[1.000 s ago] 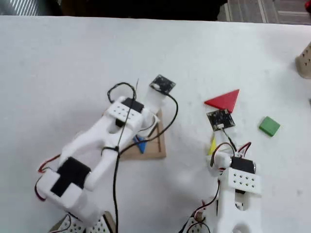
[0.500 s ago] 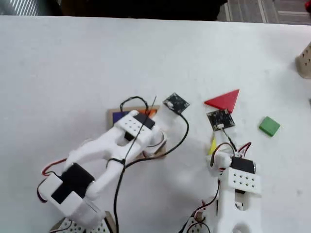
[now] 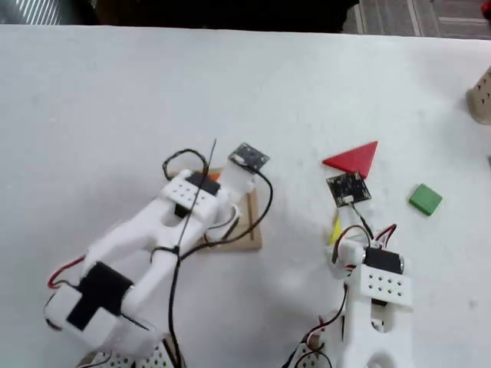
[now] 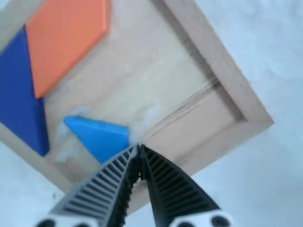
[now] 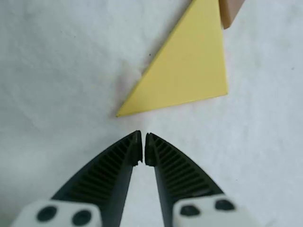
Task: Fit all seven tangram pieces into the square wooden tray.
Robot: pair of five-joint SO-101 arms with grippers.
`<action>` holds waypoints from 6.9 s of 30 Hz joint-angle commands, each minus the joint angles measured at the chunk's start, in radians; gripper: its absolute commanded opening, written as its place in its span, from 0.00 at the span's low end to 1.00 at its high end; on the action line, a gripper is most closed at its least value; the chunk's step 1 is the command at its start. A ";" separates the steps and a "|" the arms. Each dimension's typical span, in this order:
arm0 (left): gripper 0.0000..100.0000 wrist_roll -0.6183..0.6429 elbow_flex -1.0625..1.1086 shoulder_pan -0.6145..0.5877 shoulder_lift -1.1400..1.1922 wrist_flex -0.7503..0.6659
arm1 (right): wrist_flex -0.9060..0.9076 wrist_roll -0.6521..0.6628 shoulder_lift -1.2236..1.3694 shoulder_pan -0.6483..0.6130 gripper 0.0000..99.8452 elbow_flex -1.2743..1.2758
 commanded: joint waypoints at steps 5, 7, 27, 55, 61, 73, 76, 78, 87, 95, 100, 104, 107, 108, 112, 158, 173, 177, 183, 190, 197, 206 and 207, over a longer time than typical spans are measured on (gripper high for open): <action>0.02 -0.003 -0.008 0.022 -0.196 -0.084 | -0.015 0.012 -0.019 -0.013 0.02 -0.005; 0.02 -0.003 -0.014 0.018 -0.134 -0.129 | -0.015 0.012 -0.019 -0.013 0.02 -0.003; 0.02 -0.118 -0.104 -0.174 0.088 0.014 | -0.015 0.012 -0.019 -0.015 0.02 -0.003; 0.02 -0.068 0.104 0.010 -0.108 -0.135 | -0.028 0.011 -0.019 -0.050 0.02 0.011; 0.02 -0.061 0.029 -0.025 -0.030 -0.015 | -0.028 0.011 -0.019 -0.047 0.02 0.011; 0.02 -0.129 0.037 -0.150 -0.031 0.044 | -0.028 0.011 -0.019 -0.047 0.02 0.011; 0.02 -0.123 0.043 -0.140 -0.073 0.043 | -0.028 0.011 -0.019 -0.047 0.02 0.011; 0.02 -0.112 0.046 -0.139 -0.131 0.054 | -0.028 0.011 -0.019 -0.048 0.02 0.011; 0.03 -0.023 0.071 -0.143 -0.318 0.009 | -0.028 0.011 -0.019 -0.050 0.02 0.011; 0.02 -0.032 -0.023 -0.151 -0.012 -0.103 | -0.028 0.011 -0.019 -0.047 0.02 0.011; 0.02 -0.034 -0.078 -0.232 0.059 -0.020 | -0.028 0.011 -0.019 -0.045 0.02 0.011; 0.02 -0.083 -0.066 -0.328 0.030 -0.009 | -0.028 0.011 -0.019 -0.045 0.02 0.012; 0.02 -0.118 -0.031 -0.348 -0.021 -0.014 | -0.028 0.011 -0.019 -0.045 0.02 0.012; 0.02 -0.118 -0.018 -0.346 -0.044 -0.014 | -0.028 0.011 -0.019 -0.045 0.02 0.012; 0.02 -0.117 0.018 -0.344 -0.145 -0.014 | -0.028 0.011 -0.019 -0.045 0.02 0.012; 0.02 -0.126 0.170 -0.216 -0.177 -0.017 | -0.028 0.011 -0.019 -0.047 0.02 0.012; 0.02 -0.213 0.160 -0.406 -0.176 -0.008 | -0.028 0.011 -0.019 -0.047 0.02 0.012; 0.02 -0.210 0.150 -0.398 -0.217 0.003 | -0.028 0.011 -0.019 -0.047 0.02 0.012; 0.02 -0.207 0.160 -0.400 -0.414 0.061 | -0.028 0.011 -0.019 -0.047 0.02 0.012; 0.03 -0.081 0.160 -0.433 -0.665 0.150 | -0.028 0.011 -0.019 -0.047 0.02 0.012; 0.03 0.006 0.146 -0.605 -0.825 0.147 | -0.028 0.009 -0.019 -0.047 0.02 0.012; 0.03 0.008 0.091 -0.722 -0.868 0.187 | -0.028 0.006 -0.019 -0.045 0.02 0.014; 0.03 -0.006 0.112 -0.691 -0.868 0.183 | -0.028 0.006 -0.019 -0.045 0.02 0.014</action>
